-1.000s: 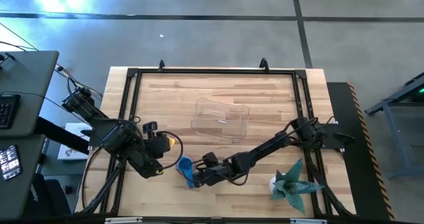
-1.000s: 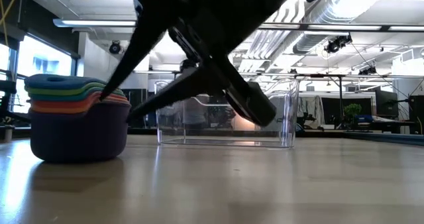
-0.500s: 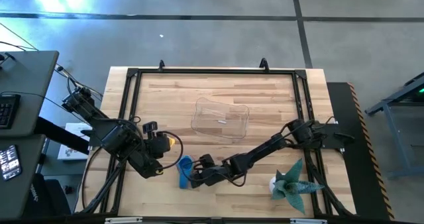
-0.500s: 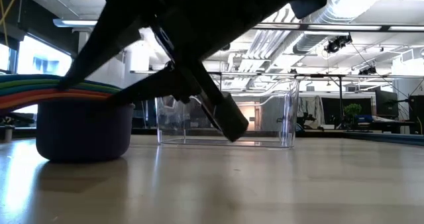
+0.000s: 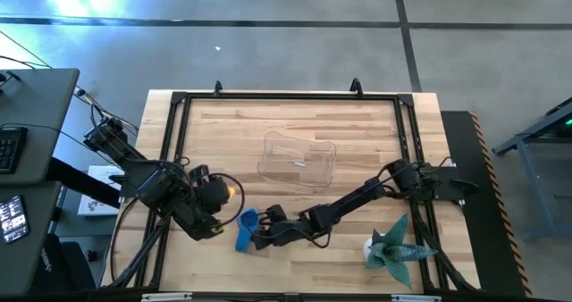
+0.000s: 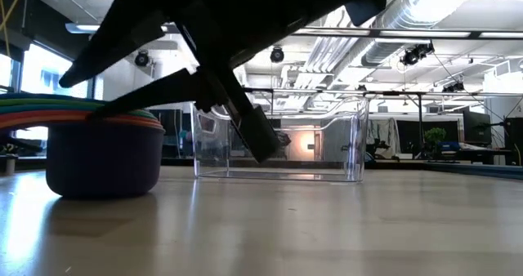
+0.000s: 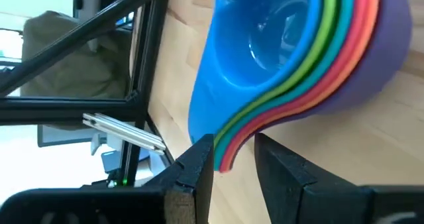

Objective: Nest measuring cups in basket
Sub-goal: Stack the yellow measuring cup on the dark blue measuring cup

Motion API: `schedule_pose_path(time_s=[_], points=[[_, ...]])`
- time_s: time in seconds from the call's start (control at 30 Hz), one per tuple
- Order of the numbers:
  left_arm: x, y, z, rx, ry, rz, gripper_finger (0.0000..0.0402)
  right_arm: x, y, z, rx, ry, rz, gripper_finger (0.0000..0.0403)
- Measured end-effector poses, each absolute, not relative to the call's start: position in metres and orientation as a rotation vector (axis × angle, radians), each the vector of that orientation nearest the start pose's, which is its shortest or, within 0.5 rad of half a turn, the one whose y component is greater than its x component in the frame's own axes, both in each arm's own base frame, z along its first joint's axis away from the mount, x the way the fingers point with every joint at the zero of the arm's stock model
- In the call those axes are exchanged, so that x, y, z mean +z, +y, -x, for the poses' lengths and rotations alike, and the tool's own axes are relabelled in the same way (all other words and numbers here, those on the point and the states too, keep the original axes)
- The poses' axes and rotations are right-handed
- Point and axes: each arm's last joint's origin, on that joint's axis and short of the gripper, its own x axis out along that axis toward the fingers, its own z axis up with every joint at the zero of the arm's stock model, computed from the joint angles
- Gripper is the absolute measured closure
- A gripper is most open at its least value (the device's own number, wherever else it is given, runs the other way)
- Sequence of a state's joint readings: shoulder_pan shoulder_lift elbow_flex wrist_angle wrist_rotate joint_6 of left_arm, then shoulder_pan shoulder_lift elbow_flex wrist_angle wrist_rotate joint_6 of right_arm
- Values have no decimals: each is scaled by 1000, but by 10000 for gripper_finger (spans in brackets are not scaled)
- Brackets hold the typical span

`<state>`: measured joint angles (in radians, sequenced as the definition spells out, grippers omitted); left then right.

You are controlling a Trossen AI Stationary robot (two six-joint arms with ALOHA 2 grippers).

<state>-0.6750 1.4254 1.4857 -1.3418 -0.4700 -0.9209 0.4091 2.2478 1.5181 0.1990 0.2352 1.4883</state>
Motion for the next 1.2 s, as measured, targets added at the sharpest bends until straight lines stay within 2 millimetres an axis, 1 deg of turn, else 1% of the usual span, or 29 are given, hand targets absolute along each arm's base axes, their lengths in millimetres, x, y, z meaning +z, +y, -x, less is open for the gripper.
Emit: schedule_pose_path(time_s=[0.1, 0.23, 0.4, 0.53, 0.63, 0.73, 0.97, 1.07, 1.2], points=[[350, -146, -203, 348, 1020, 216, 401, 146, 189, -452, -221, 529, -1251, 302], [350, -147, -202, 397, 1004, 306, 401, 160, 189, -448, -163, 563, -1185, 302], [350, -147, -202, 442, 987, 387, 401, 169, 182, -443, -165, 635, -1077, 302], [349, -147, -203, 493, 967, 478, 401, 187, 177, -436, -145, 659, -982, 302], [346, -149, -206, 541, 956, 543, 401, 209, 169, -427, -140, 668, -903, 302], [339, -155, -211, 595, 946, 588, 401, 237, 157, -415, -157, 665, -835, 302], [310, -171, -233, 732, 923, 616, 401, 303, 117, -378, -281, 591, -665, 302], [298, -174, -243, 794, 897, 646, 401, 324, 103, -362, -332, 565, -597, 302], [285, -178, -257, 838, 867, 694, 401, 342, 87, -344, -394, 550, -526, 302]])
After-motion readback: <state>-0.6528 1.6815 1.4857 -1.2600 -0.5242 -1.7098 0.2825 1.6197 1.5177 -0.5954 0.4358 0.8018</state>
